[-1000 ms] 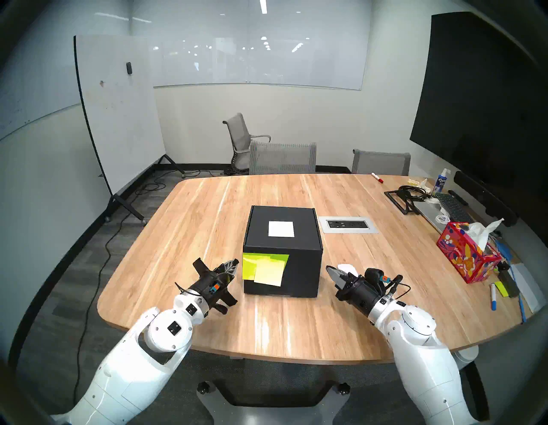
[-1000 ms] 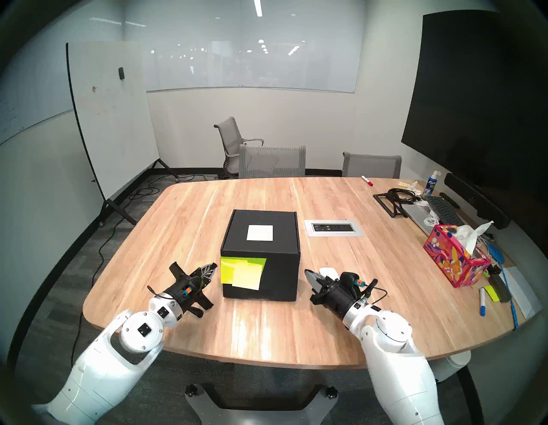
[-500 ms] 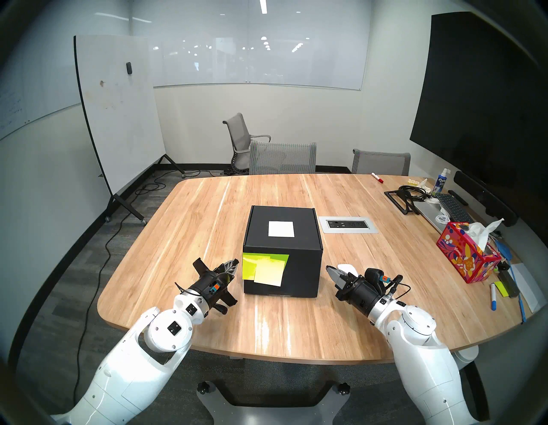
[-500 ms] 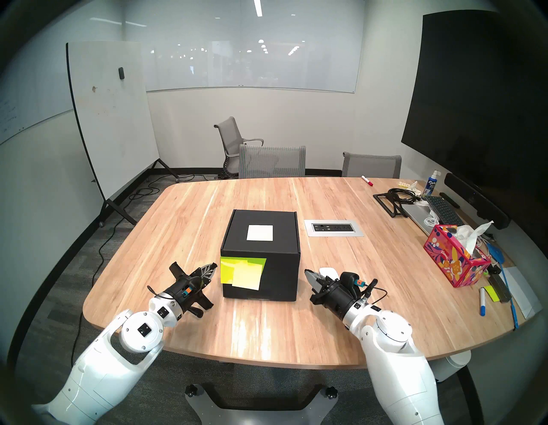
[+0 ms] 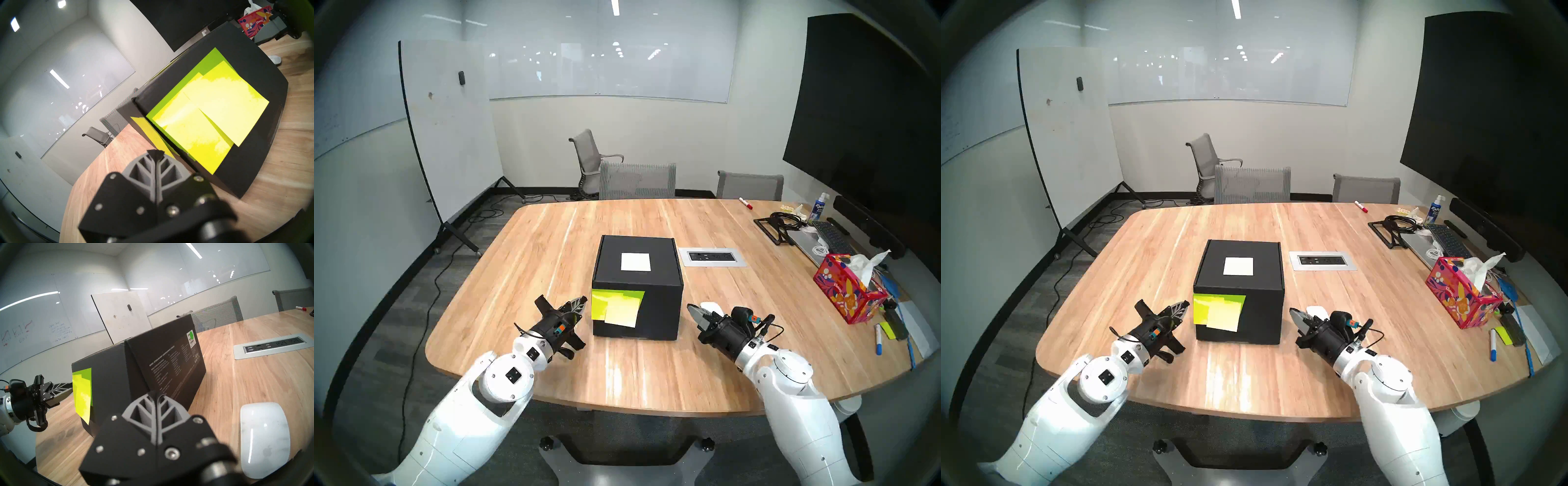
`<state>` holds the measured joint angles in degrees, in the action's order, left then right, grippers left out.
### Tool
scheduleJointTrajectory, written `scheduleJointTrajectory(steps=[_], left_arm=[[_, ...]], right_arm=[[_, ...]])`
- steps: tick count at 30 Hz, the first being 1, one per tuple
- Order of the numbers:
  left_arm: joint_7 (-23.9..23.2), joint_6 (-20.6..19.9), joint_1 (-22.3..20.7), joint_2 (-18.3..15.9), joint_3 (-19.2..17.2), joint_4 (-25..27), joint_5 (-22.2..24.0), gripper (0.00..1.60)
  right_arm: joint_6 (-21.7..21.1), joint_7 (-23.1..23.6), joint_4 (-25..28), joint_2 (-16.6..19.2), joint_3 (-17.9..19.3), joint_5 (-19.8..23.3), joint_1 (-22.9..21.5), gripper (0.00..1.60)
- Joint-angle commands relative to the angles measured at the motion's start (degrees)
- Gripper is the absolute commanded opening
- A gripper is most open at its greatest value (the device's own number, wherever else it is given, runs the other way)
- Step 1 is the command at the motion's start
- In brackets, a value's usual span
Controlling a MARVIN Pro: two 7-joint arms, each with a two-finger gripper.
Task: Open the box and place the mouse inside
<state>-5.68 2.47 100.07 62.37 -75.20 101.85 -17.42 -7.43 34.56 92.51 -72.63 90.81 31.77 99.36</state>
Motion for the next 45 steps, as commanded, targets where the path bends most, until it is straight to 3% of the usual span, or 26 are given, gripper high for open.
scheduleJointTrajectory(steps=[1, 45], left_arm=[[0.1, 0.3, -0.3, -0.1, 0.0, 1.0, -0.1, 0.00], [0.1, 0.3, -0.3, -0.1, 0.0, 1.0, -0.1, 0.00]], right_arm=[[-0.1, 0.0, 0.9, 0.1, 0.0, -0.1, -0.6, 0.00], [-0.1, 0.0, 0.9, 0.1, 0.0, -0.1, -0.6, 0.00]])
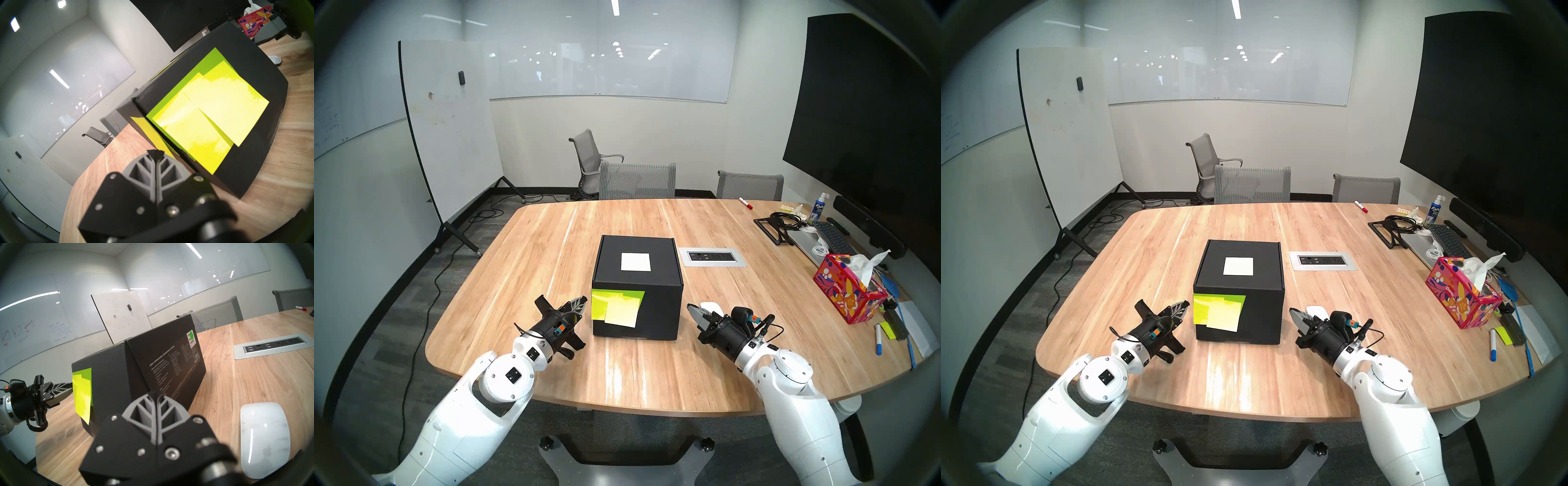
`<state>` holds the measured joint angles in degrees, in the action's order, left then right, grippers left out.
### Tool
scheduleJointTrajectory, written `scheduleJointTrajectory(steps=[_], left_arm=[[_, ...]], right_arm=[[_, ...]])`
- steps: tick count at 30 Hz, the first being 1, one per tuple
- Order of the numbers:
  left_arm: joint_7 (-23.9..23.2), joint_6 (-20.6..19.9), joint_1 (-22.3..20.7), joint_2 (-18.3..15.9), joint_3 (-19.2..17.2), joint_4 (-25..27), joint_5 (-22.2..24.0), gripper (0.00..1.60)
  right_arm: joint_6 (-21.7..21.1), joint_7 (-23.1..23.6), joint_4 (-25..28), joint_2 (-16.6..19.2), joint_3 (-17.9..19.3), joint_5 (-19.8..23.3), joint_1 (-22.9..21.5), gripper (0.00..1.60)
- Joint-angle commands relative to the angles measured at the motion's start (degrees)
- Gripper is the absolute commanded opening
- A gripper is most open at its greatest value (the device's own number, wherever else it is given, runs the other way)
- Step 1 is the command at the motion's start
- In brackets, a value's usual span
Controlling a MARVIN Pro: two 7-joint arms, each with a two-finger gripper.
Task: Open the box and place the mouse inside
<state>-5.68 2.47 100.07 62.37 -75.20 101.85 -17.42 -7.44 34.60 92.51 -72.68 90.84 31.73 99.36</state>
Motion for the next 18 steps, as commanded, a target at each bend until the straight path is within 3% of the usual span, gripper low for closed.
scheduleJointTrajectory(steps=[1, 18], left_arm=[[0.1, 0.3, -0.3, -0.1, 0.0, 1.0, -0.1, 0.00], [0.1, 0.3, -0.3, -0.1, 0.0, 1.0, -0.1, 0.00]], right_arm=[[-0.1, 0.0, 0.9, 0.1, 0.0, -0.1, -0.6, 0.00], [-0.1, 0.0, 0.9, 0.1, 0.0, -0.1, -0.6, 0.00]])
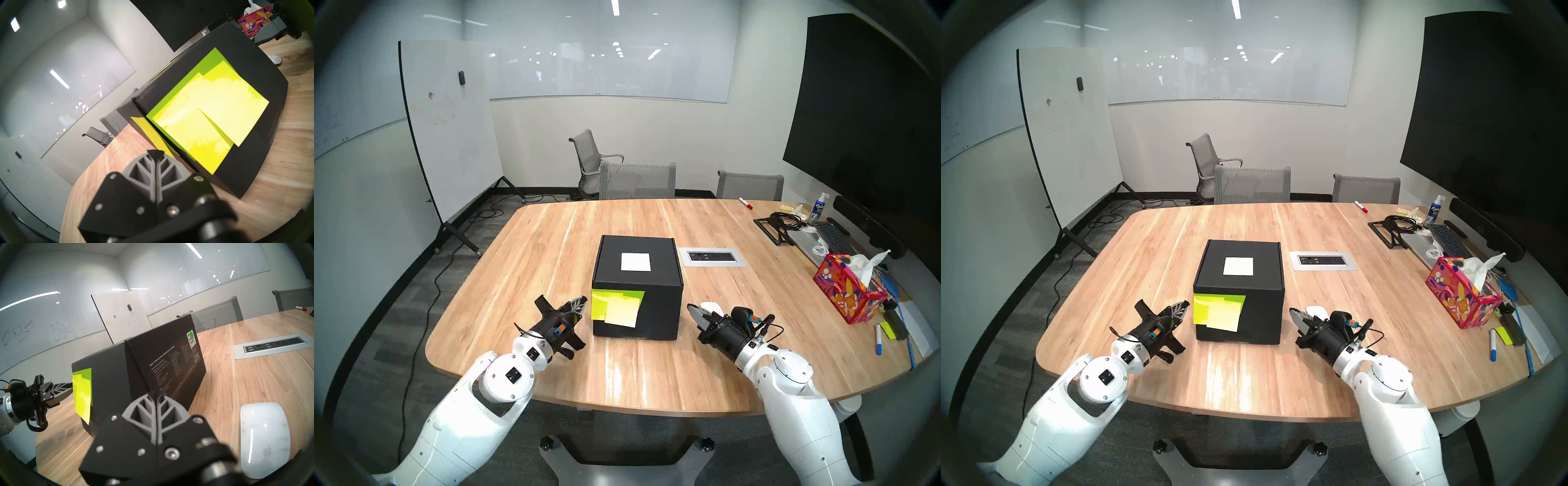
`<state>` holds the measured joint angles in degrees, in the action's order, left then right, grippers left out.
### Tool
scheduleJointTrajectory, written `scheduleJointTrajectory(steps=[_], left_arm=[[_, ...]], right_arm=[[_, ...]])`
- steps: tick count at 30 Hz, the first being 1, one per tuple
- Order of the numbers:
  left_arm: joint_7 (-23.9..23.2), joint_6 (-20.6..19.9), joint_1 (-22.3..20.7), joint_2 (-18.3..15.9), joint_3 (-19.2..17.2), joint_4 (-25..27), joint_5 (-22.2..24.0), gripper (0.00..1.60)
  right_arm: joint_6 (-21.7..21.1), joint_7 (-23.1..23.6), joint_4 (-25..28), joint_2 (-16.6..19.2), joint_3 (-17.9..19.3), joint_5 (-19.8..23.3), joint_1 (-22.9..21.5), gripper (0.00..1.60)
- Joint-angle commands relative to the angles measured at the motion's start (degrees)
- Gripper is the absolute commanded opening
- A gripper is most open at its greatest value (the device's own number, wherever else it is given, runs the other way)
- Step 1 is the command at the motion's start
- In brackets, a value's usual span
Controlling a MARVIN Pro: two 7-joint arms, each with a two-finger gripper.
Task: Open the box and place the mouse inside
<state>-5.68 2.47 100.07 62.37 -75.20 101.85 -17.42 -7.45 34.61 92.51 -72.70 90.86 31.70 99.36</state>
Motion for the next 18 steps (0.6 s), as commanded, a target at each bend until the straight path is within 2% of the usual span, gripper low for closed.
scheduleJointTrajectory(steps=[1, 18], left_arm=[[0.1, 0.3, -0.3, -0.1, 0.0, 1.0, -0.1, 0.00], [0.1, 0.3, -0.3, -0.1, 0.0, 1.0, -0.1, 0.00]], right_arm=[[-0.1, 0.0, 0.9, 0.1, 0.0, -0.1, -0.6, 0.00], [-0.1, 0.0, 0.9, 0.1, 0.0, -0.1, -0.6, 0.00]])
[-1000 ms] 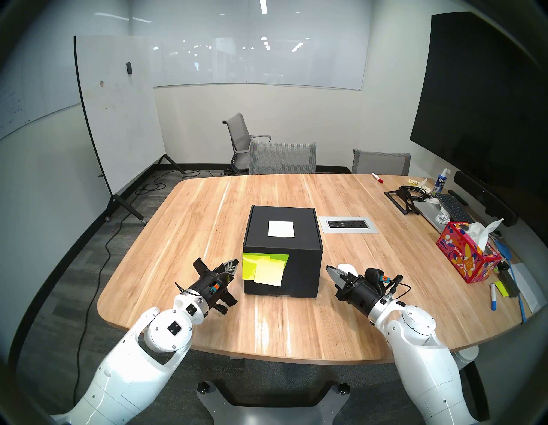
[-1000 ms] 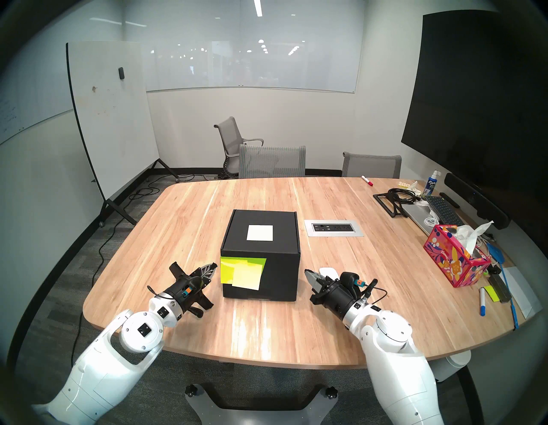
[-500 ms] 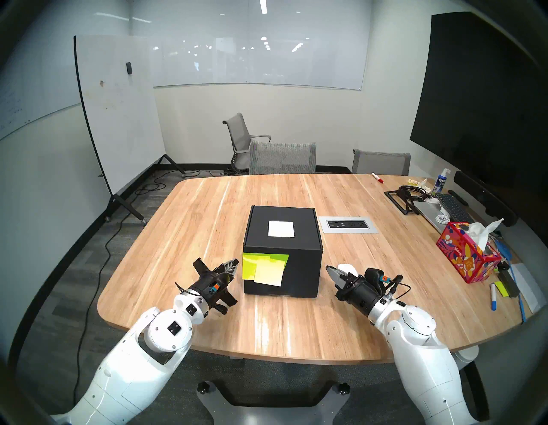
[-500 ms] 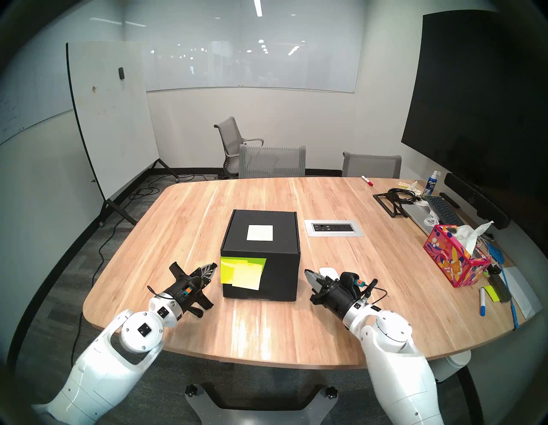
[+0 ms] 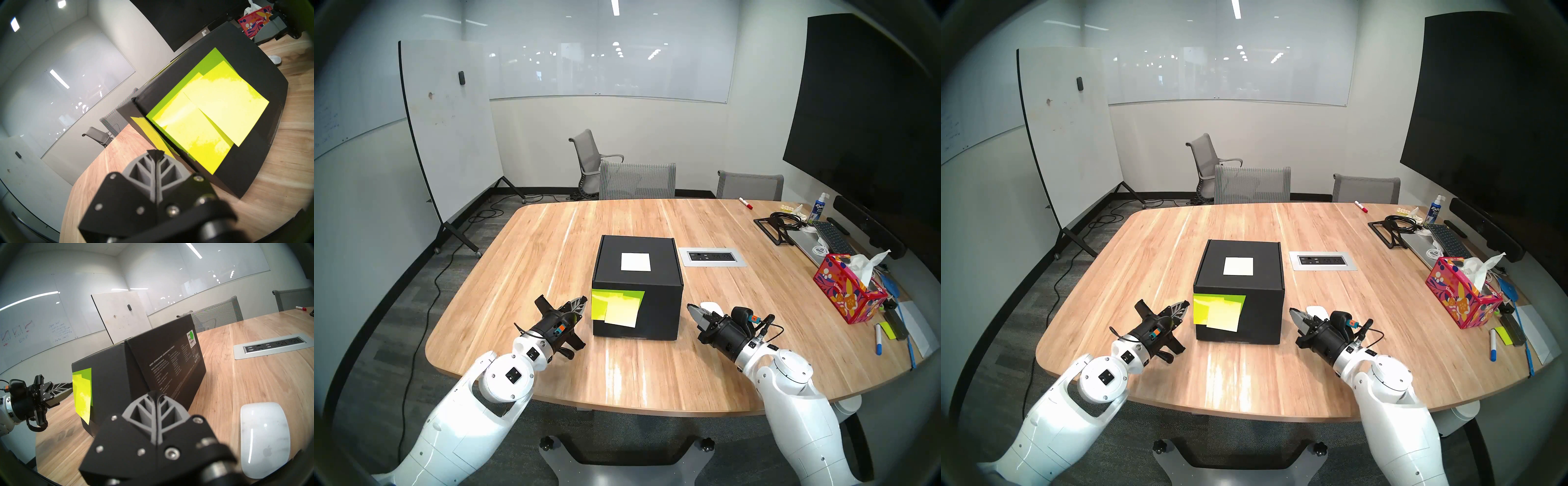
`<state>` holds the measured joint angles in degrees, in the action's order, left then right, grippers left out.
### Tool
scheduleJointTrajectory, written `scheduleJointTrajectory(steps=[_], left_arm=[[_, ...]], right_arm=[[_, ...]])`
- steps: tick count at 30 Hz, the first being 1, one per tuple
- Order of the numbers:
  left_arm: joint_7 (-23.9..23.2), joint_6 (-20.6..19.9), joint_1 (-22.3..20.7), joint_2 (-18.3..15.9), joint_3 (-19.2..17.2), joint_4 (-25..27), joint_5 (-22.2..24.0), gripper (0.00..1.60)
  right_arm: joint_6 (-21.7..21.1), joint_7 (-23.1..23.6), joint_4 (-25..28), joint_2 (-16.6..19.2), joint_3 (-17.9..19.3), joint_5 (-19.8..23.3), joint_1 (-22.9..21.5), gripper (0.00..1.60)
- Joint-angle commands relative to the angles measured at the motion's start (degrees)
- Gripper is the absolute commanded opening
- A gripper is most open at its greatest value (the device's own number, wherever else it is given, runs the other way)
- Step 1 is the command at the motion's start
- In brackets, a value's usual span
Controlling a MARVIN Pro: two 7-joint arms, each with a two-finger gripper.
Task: Open the box and place the mouse inside
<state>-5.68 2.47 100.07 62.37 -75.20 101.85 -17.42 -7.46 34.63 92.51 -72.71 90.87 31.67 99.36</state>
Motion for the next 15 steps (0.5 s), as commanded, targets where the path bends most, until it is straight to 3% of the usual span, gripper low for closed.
scheduleJointTrajectory(steps=[1, 15], left_arm=[[0.1, 0.3, -0.3, -0.1, 0.0, 1.0, -0.1, 0.00], [0.1, 0.3, -0.3, -0.1, 0.0, 1.0, -0.1, 0.00]], right_arm=[[-0.1, 0.0, 0.9, 0.1, 0.0, -0.1, -0.6, 0.00], [-0.1, 0.0, 0.9, 0.1, 0.0, -0.1, -0.6, 0.00]])
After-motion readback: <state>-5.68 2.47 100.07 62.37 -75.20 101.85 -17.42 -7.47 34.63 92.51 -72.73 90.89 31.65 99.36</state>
